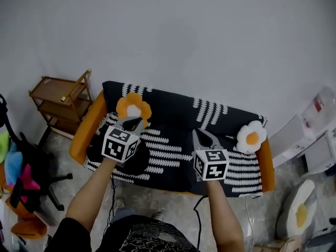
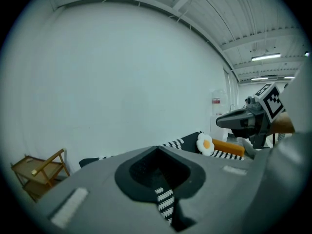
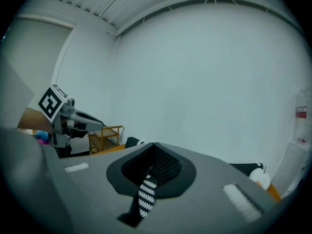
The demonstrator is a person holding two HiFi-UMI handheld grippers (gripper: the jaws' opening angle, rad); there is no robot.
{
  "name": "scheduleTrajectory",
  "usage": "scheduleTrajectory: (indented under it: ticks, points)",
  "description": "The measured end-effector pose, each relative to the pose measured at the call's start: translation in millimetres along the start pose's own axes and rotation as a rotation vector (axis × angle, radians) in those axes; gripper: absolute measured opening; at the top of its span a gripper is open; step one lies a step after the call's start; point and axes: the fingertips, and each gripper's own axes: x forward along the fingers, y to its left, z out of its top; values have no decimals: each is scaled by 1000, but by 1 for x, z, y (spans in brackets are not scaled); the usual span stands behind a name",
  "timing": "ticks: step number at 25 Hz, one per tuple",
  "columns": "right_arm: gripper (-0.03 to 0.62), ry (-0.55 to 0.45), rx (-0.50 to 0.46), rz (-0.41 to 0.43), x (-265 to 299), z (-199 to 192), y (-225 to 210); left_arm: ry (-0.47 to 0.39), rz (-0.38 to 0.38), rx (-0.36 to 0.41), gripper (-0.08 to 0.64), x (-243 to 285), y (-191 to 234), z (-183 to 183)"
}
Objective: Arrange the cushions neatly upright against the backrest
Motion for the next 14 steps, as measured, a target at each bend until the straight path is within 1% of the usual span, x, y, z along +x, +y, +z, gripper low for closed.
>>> scheduleTrajectory:
  ticks: [7, 14]
  points:
    - [23, -10, -18, 23, -7, -3, -3, 9, 30, -1, 2, -5, -4, -2]
    - [23, -22, -10, 21, -12, -4, -10, 15, 28, 24, 2, -2, -12, 0]
